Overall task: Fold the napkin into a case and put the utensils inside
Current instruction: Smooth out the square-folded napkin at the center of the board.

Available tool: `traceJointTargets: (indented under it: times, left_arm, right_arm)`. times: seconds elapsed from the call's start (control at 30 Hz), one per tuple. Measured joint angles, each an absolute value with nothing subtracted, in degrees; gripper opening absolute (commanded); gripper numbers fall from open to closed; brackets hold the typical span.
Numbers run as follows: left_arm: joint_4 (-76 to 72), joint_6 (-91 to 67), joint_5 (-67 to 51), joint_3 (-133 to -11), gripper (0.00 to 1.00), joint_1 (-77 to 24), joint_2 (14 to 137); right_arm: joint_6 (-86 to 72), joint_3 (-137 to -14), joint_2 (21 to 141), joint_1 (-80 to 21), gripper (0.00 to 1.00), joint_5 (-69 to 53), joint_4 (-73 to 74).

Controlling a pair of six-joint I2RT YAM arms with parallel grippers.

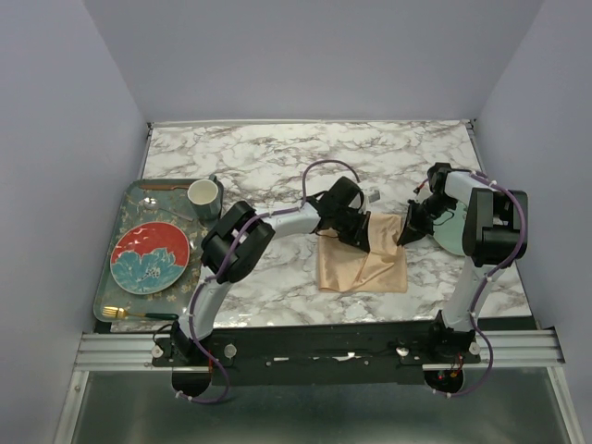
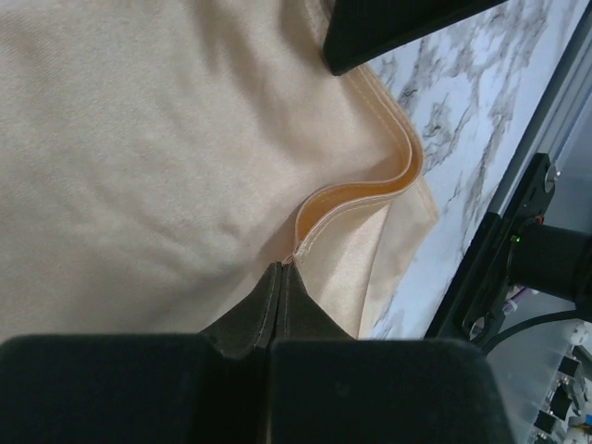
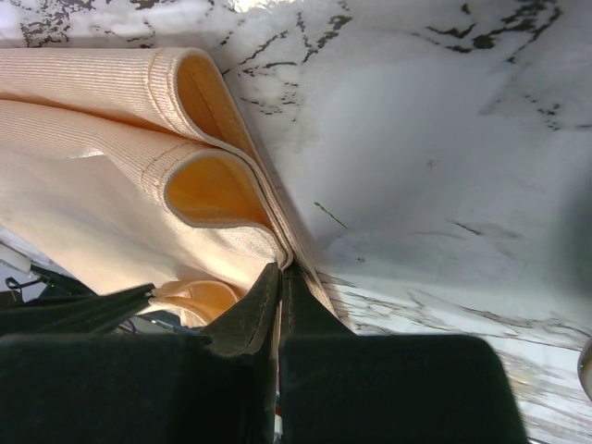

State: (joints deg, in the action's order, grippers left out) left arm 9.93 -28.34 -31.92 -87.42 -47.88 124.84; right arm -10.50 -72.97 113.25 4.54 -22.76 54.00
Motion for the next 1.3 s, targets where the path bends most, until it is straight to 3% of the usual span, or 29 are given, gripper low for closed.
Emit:
traceJointTargets:
  times: [0.67,0.77,0.8,0.9,1.3]
  left_arm:
    - [4.29,-32.91,-36.75,-89.03,0.00,-56.36,127.61]
    - [4.40,-31.35,-36.84,-90.76,0.17,-57.69,127.57]
    - [4.40,-30.85,-36.86,-91.15,0.28,-58.13,127.33]
    - [3.84,-30.24,-36.80,-89.60,0.48,-58.26,125.05]
    - [9.06,-25.98,-24.12,-85.82,0.47,-48.36,118.80]
  right_arm:
    - [-10.52,-72.97,113.25,4.58,0.08,-22.76,54.00]
    - [-10.52,-72.97,113.27,4.58,0.08,-22.76,54.00]
    - [-10.50,-72.97,113.25,4.58,0.08,-22.76,54.00]
    - [-10.52,-72.97,113.25,4.58,0.08,-22.76,54.00]
    - [-10.52,-72.97,113.25,4.58,0.08,-22.76,54.00]
